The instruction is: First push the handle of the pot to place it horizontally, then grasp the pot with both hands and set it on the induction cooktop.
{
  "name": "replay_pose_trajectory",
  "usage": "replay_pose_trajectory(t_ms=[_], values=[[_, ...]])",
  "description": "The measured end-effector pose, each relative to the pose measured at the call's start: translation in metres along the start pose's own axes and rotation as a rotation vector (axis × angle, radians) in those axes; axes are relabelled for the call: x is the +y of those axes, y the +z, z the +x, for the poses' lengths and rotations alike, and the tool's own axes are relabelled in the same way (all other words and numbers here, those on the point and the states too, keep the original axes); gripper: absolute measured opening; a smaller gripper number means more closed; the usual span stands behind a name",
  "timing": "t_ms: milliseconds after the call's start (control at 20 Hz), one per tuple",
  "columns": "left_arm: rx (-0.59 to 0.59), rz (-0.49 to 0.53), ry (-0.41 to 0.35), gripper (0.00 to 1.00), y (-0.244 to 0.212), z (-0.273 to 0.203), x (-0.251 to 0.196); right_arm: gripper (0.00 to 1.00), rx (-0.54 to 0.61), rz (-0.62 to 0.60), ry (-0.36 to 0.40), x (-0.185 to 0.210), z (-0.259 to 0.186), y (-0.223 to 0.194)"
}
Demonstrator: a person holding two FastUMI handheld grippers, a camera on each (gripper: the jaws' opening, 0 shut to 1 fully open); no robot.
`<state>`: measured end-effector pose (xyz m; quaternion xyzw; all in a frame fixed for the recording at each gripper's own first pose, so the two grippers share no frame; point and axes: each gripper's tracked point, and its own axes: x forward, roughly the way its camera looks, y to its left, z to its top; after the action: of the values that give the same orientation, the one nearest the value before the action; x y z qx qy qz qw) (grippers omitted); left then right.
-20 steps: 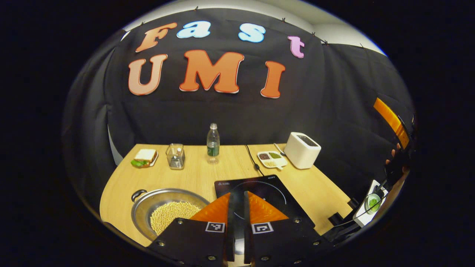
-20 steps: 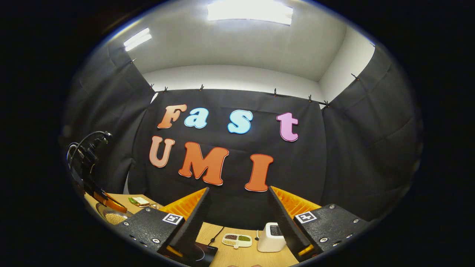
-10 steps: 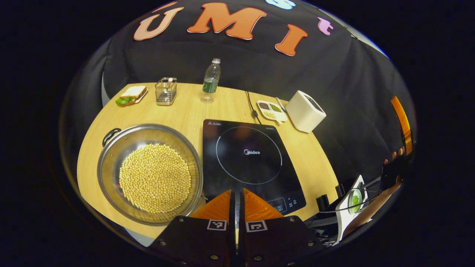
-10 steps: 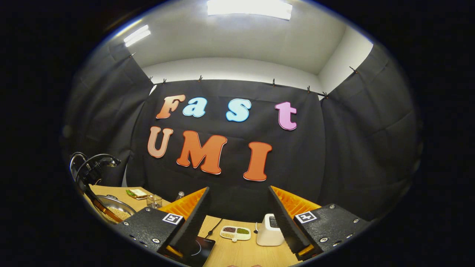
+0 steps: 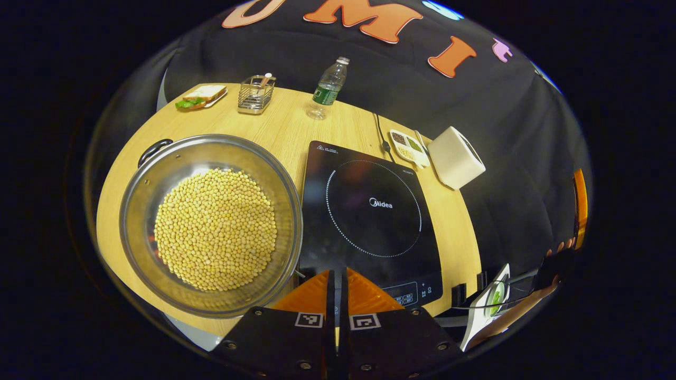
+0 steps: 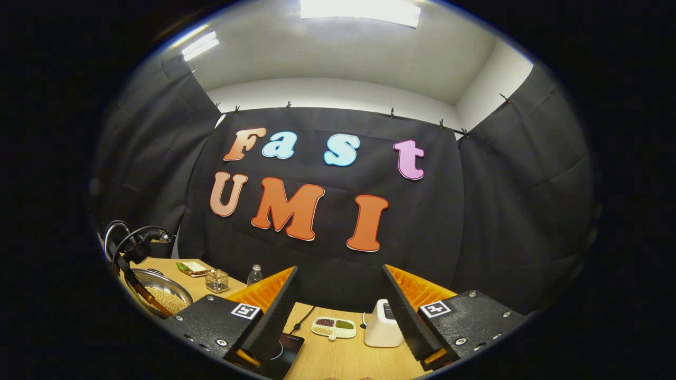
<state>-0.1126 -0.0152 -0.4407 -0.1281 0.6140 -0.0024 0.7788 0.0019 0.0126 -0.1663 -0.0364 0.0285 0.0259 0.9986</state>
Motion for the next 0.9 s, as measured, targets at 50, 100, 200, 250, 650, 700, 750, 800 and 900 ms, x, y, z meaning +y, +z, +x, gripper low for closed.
replay_pose_trajectory(t_ms=[50,100,200,250,650,700,750,800,900], values=[[0.005,-0.007,0.009,0.04,0.0,0.005,0.003,0.94,0.005,0.0,-0.003,0.0,0.0,-0.002],[0.008,-0.015,0.015,0.04,0.001,0.007,0.007,0.94,0.011,-0.002,-0.006,-0.002,0.0,-0.005],[0.006,-0.027,0.022,0.04,0.002,0.008,0.012,0.94,0.018,-0.004,-0.015,-0.006,-0.001,-0.008],[0.008,-0.02,0.027,0.04,0.0,0.007,0.015,0.94,0.02,-0.004,-0.019,-0.008,-0.002,-0.009],[0.064,0.041,0.059,0.04,-0.038,-0.035,0.047,0.94,0.031,0.042,0.024,0.01,0.011,-0.015],[0.071,0.051,0.065,0.04,-0.042,-0.04,0.052,0.94,0.032,0.043,0.032,0.015,0.011,-0.016],[0.078,0.062,0.073,0.04,-0.047,-0.043,0.056,0.94,0.032,0.04,0.038,0.019,0.012,-0.016],[0.087,0.072,0.079,0.04,-0.051,-0.047,0.059,0.94,0.031,0.035,0.042,0.021,0.012,-0.015],[0.096,0.096,0.091,0.04,-0.056,-0.052,0.064,0.94,0.029,0.03,0.047,0.025,0.013,-0.013]])
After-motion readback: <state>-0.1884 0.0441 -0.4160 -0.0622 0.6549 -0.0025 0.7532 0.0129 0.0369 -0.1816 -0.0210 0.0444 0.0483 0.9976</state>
